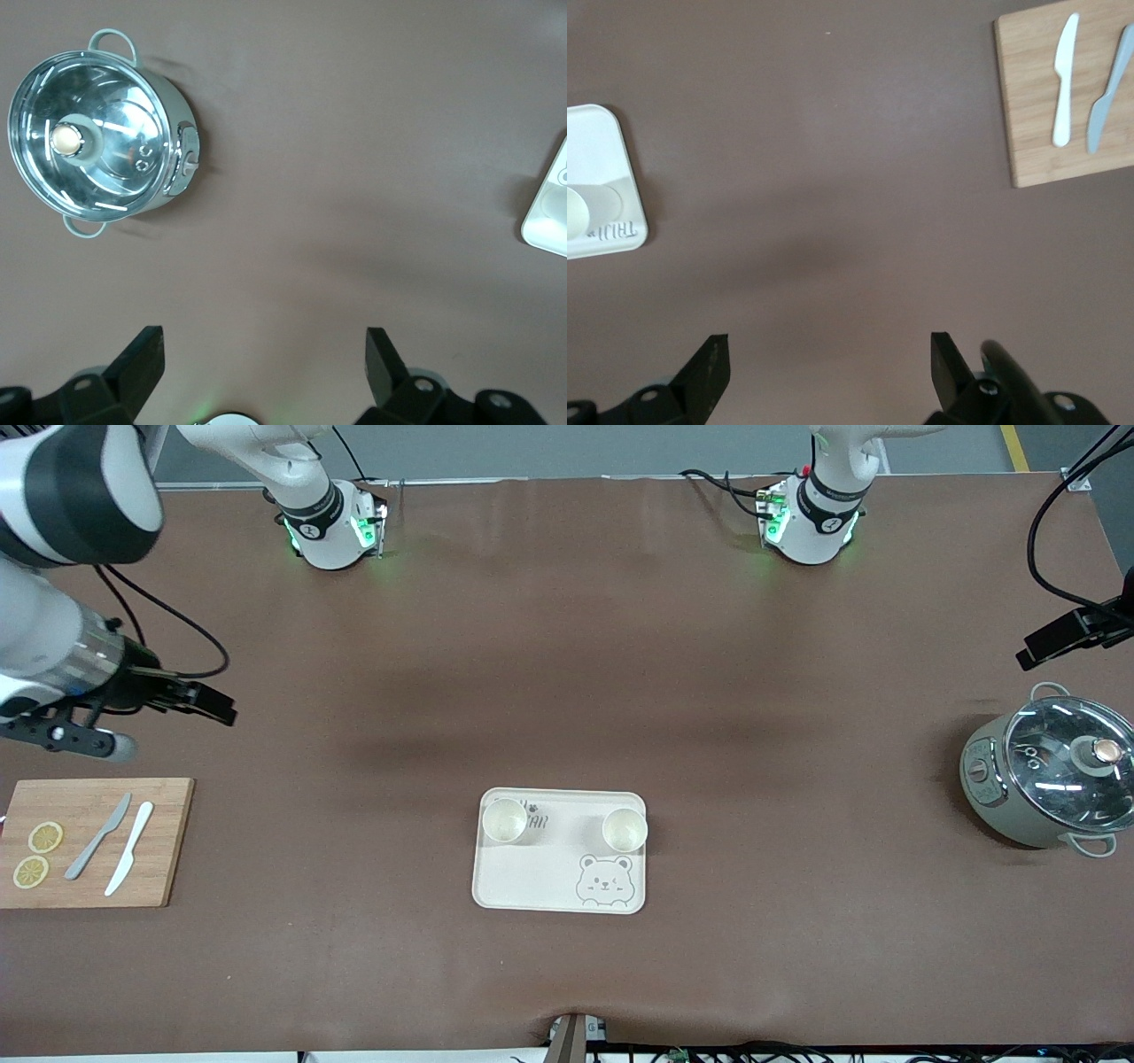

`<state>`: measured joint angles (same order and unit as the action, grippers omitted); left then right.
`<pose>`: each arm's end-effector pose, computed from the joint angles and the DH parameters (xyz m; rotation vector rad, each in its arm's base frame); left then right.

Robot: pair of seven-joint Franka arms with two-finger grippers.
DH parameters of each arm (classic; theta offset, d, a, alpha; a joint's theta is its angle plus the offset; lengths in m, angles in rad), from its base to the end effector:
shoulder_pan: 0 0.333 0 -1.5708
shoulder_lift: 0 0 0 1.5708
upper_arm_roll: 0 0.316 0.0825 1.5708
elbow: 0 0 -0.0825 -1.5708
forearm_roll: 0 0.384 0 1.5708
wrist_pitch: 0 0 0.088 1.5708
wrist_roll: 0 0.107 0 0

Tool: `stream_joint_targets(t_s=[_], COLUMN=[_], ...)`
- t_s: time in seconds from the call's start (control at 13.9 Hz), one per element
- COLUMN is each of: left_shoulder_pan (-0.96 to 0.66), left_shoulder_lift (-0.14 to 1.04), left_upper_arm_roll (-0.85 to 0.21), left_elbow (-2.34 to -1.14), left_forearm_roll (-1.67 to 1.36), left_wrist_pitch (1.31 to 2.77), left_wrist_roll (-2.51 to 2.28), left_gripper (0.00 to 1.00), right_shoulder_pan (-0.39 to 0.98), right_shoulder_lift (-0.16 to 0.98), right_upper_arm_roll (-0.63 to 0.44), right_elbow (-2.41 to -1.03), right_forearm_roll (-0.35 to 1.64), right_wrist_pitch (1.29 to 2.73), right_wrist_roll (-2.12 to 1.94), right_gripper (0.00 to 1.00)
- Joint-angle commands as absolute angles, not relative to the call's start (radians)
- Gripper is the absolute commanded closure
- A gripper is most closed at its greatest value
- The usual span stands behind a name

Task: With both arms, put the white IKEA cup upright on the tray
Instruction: 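Open the right gripper and withdraw it from the tray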

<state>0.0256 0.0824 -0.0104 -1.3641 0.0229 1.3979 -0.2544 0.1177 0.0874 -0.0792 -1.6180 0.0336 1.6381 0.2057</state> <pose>0.5616 0.0116 0.6595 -3.0844 -0.4237 0.0711 0.5813 0.0275 0.5583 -3.1102 0.2658 0.1089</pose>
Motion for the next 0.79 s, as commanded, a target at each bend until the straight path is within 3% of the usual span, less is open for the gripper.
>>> stream_joint_targets(t_s=[0.0,0.36,0.5,0.72], left_shoulder_pan=[0.058,0.089,0.087,0.083], left_shoulder_lift=[0.043,-0.012,-0.093,-0.092], left_upper_arm_roll=[-0.015,-0.018,-0.018,-0.018], left_elbow=[-1.387,-1.477,-1.604,-1.62], left_forearm_roll=[0.045,0.031,0.029,0.029], left_wrist_pitch=[1.396,1.497,1.584,1.592], left_wrist_roll=[-0.227,-0.206,-0.206,-0.206], left_gripper=[0.0,0.0,0.0,0.0], right_shoulder_pan=[0.031,-0.046,-0.048,-0.054], right_shoulder_lift=[0.014,0.002,-0.037,-0.041], right_upper_arm_roll=[-0.061,-0.066,-0.061,-0.063], right_elbow=[-1.66,-1.522,-1.526,-1.549], right_forearm_roll=[0.018,0.029,0.018,0.021], right_wrist_pitch=[1.615,1.429,1.416,1.436], right_wrist_roll=[0.092,-0.075,-0.074,-0.074], right_gripper=[0.0,0.0,0.0,0.0])
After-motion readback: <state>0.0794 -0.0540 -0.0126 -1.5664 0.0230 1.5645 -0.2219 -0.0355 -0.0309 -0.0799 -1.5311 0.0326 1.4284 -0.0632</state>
